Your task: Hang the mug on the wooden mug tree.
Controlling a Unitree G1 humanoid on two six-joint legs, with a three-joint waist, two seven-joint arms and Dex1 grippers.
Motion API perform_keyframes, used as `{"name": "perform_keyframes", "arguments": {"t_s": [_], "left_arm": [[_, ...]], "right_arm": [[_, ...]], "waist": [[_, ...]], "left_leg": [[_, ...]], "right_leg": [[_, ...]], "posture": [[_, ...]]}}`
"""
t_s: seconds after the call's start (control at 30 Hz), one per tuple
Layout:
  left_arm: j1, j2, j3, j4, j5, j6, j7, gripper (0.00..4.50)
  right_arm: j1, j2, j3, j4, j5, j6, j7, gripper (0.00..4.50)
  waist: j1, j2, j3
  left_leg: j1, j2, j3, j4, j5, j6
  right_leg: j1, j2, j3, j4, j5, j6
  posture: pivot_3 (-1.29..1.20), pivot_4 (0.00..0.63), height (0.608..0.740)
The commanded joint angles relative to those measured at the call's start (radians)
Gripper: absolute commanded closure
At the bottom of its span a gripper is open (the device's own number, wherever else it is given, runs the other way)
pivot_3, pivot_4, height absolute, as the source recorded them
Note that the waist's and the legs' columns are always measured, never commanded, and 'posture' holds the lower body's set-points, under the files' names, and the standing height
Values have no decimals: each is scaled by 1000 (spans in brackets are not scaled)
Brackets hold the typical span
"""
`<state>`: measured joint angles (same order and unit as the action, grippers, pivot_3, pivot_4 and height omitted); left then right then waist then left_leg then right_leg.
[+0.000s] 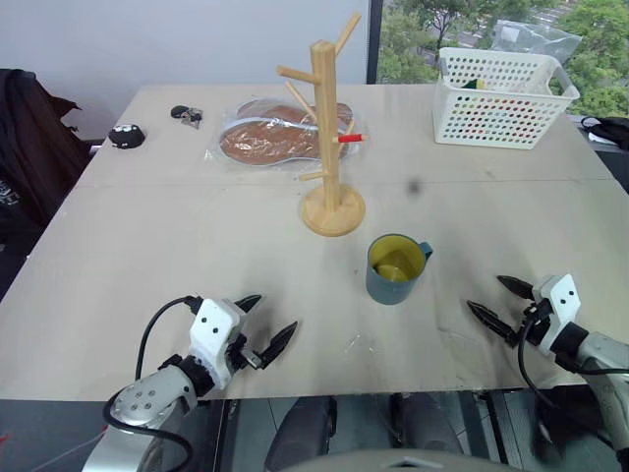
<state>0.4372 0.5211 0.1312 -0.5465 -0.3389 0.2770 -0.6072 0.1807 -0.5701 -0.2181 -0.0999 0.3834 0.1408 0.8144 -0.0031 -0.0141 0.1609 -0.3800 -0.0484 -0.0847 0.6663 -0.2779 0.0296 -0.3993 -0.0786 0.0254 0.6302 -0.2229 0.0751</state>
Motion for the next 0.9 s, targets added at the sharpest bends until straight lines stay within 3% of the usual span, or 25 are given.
{"name": "perform_keyframes", "arguments": {"t_s": [0.03,0.77,0.9], "left_arm": [[1,-1,17,-41,-15,-24,-8,0],[-17,-1,27,-39,-35,-37,-37,0],[-43,45,23,-63,-96,-41,-135,0]], "right_arm": [[2,2,-44,6,33,-43,23,33],[-21,43,-10,-18,42,-68,24,33],[-51,68,20,-65,48,-36,-4,33]], "waist": [[0,0,0],[0,1,0],[-1,1,0]], "left_leg": [[0,0,0,0,0,0],[0,0,0,0,0,0],[0,0,0,0,0,0]], "right_leg": [[0,0,0,0,0,0],[0,0,0,-1,0,0],[0,0,0,-1,0,0]], "posture": [[0,150,740],[0,150,740],[0,150,740]]}}
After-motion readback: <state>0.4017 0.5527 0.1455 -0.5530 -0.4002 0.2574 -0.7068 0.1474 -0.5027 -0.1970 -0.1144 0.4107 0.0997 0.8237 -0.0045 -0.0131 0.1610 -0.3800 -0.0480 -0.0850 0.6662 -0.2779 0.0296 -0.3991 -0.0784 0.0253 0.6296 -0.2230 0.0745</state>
